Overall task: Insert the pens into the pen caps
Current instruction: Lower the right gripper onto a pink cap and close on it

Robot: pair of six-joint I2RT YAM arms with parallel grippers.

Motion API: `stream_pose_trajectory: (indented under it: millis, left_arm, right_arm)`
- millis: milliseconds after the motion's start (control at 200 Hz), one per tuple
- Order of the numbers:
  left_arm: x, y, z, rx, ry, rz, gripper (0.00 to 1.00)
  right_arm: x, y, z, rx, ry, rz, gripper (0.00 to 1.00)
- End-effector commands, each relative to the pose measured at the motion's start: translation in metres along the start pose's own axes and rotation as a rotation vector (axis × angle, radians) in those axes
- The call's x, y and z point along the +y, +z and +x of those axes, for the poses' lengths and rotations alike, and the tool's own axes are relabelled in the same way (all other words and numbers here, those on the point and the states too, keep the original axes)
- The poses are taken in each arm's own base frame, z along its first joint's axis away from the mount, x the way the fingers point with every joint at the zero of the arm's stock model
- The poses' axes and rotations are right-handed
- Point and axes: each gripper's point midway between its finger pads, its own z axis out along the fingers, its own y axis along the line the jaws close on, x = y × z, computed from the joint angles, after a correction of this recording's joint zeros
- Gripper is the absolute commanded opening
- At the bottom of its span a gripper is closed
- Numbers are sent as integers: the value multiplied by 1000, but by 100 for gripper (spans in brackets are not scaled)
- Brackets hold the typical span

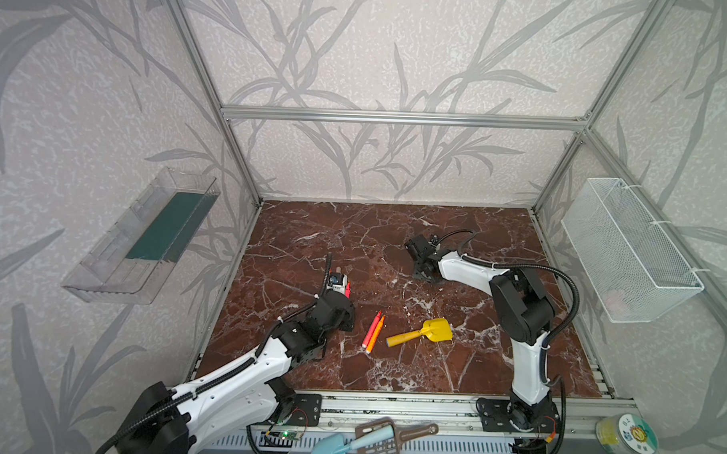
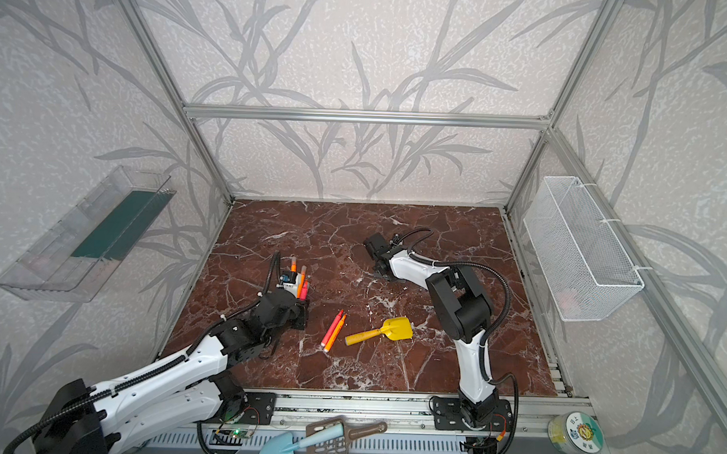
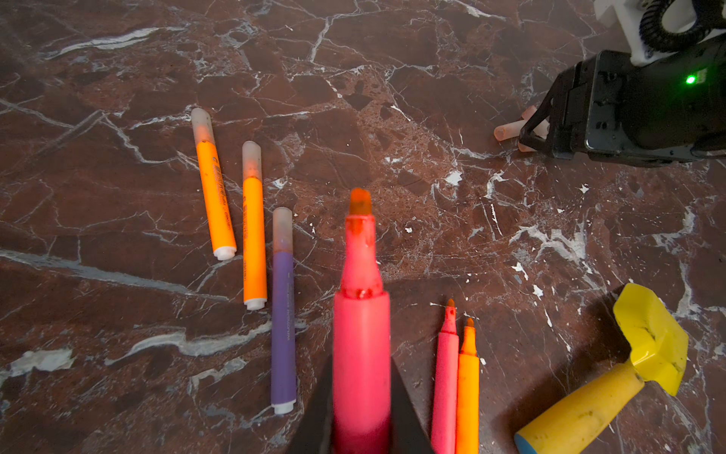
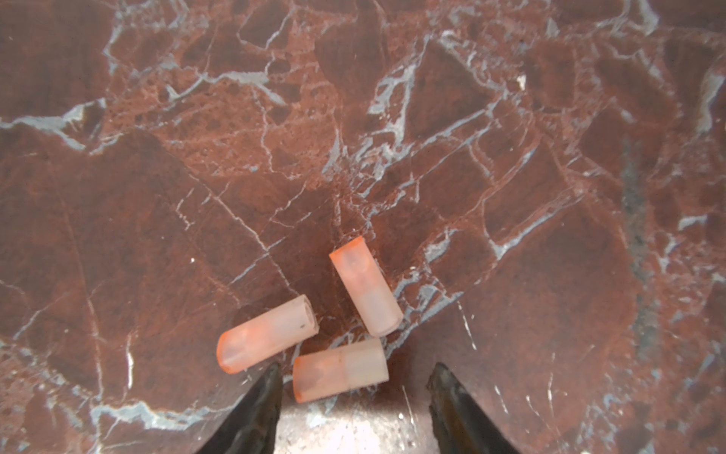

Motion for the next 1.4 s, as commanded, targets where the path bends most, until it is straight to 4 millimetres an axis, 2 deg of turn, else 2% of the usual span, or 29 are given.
stream_pose_trajectory:
  millis: [0,450,995,1174,1394]
  left_arm:
    - [2,0,-2,1,-11,-11,0]
    - [-2,2,0,7,-21,6,0]
    - [-3,2,-1,11,-19,7,0]
    - [-2,2,-1,10,-19,5,0]
    - [-2,1,0,11,-20,8,0]
  right_arm:
    - [-14,-2,4,-1,-1,40,59]
    - [-40,-19,16,-38,49,25,48]
    - [-10,-10,0,3,70,-120,50]
    - [-13,-5,-8,-4,78,-83,52]
    - [-25,5,-8,-2,94,-21,42]
